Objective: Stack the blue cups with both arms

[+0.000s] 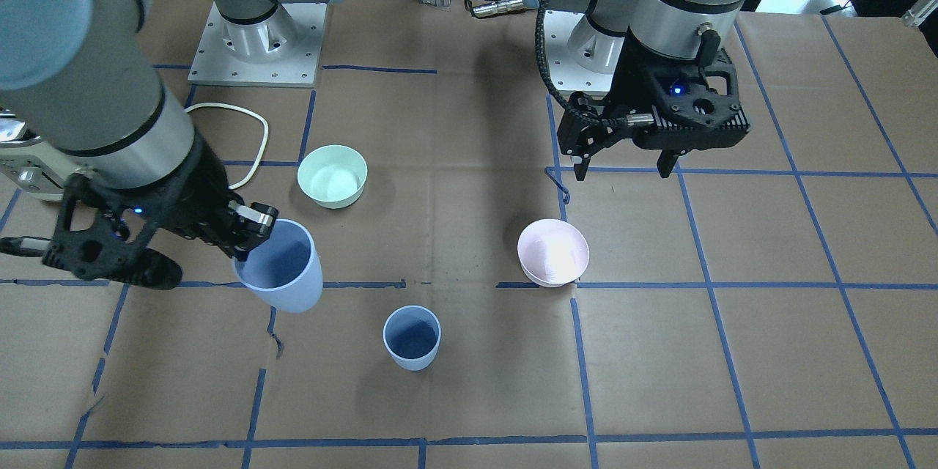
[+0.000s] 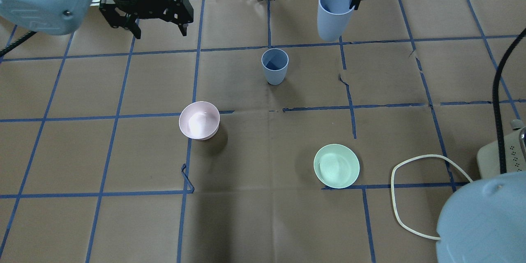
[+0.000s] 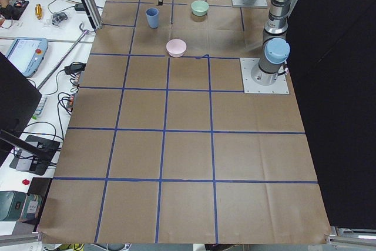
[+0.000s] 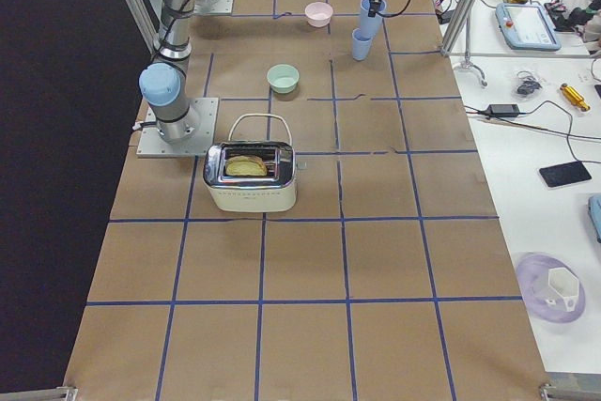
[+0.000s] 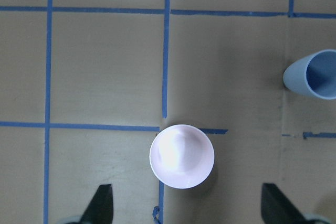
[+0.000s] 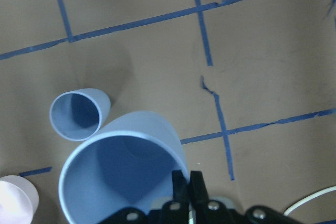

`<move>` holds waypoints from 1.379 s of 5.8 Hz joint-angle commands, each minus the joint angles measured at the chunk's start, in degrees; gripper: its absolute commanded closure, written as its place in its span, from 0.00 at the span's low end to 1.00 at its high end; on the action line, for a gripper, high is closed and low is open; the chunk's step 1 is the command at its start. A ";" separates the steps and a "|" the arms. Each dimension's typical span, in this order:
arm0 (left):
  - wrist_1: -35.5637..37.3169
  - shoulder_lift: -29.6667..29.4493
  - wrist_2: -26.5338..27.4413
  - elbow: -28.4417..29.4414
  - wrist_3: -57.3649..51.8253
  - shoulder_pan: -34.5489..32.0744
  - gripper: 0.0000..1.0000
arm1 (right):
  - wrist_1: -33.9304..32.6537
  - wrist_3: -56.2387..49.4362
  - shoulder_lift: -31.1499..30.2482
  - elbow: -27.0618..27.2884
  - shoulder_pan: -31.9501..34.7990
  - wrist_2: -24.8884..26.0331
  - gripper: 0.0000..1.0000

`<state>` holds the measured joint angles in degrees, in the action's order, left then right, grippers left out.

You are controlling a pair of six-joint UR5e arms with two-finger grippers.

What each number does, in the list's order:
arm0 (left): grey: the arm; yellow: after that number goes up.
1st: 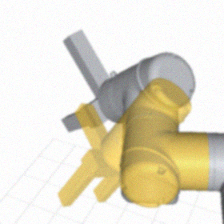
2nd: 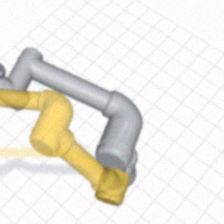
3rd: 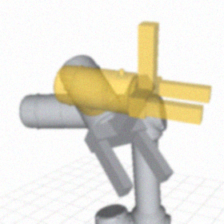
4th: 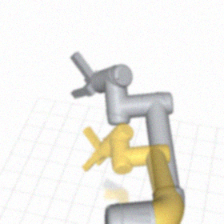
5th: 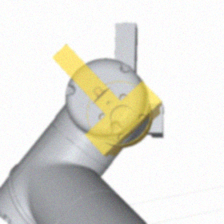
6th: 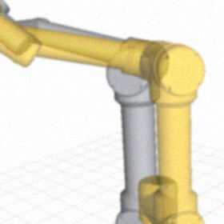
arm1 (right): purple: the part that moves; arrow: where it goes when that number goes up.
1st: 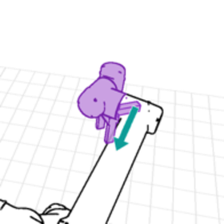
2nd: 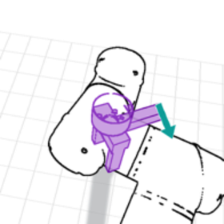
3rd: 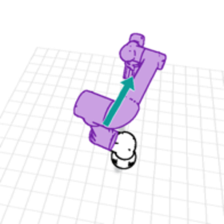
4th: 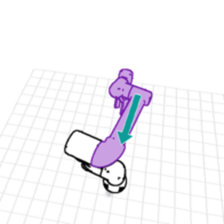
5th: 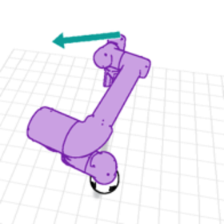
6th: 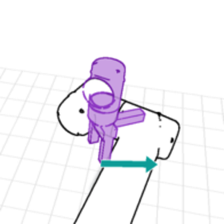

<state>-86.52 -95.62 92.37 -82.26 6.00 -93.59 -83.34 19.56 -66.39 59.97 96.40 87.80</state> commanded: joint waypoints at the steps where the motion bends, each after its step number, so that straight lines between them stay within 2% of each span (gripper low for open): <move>1: -5.47 5.23 0.09 -3.67 -2.55 1.99 0.00 | -3.12 9.75 2.21 -1.00 6.32 0.00 0.92; 4: -5.41 6.50 -0.17 -6.33 -6.43 2.18 0.00 | -7.95 10.94 7.57 -0.38 6.96 0.09 0.92; 8: -5.15 6.68 0.01 -6.33 -6.18 2.09 0.00 | -9.73 10.93 9.43 1.29 7.58 0.00 0.92</move>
<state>-91.74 -89.02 92.30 -88.65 -0.41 -91.49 -92.77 30.46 -57.57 61.13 103.73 87.82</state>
